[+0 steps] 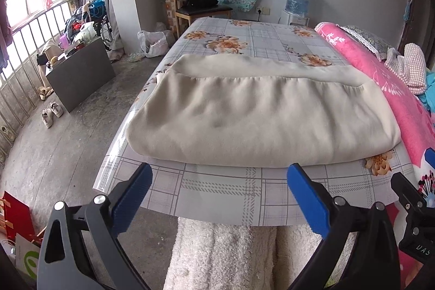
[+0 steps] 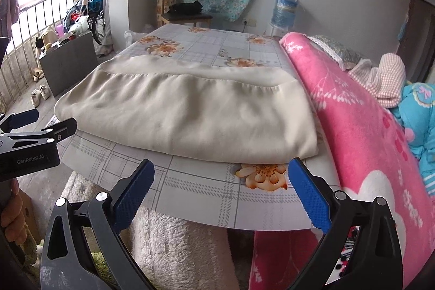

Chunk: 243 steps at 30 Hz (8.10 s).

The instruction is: Fold large clothes

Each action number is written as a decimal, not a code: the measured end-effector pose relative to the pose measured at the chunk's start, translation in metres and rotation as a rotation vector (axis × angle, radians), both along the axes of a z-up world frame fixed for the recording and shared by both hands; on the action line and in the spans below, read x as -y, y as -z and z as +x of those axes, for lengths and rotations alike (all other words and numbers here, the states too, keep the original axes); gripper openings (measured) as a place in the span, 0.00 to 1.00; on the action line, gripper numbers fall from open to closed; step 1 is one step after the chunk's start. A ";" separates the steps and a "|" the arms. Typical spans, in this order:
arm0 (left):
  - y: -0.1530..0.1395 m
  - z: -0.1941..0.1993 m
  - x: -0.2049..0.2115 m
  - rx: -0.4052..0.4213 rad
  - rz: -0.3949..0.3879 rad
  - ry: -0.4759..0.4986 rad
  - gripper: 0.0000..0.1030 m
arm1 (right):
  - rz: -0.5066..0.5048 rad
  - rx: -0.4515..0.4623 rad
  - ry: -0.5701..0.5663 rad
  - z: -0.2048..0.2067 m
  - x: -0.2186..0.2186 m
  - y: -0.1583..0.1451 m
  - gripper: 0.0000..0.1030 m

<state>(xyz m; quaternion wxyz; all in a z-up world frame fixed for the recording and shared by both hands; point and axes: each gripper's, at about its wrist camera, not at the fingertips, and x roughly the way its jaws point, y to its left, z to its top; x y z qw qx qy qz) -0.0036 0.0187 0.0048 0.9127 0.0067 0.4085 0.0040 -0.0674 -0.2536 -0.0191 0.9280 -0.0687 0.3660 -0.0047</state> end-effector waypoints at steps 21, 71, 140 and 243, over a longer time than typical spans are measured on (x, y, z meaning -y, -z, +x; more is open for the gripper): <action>0.008 0.002 0.011 -0.055 -0.016 -0.024 0.95 | 0.137 -0.127 0.045 0.014 0.013 0.009 0.92; 0.016 0.002 0.026 -0.103 -0.028 0.018 0.95 | 0.116 -0.133 0.041 0.012 0.017 0.011 0.92; 0.015 0.002 0.026 -0.104 -0.023 0.013 0.95 | 0.112 -0.148 0.024 0.014 0.018 0.013 0.92; 0.008 0.007 0.030 -0.085 -0.015 -0.001 0.95 | 0.111 -0.147 -0.003 0.021 0.016 0.013 0.92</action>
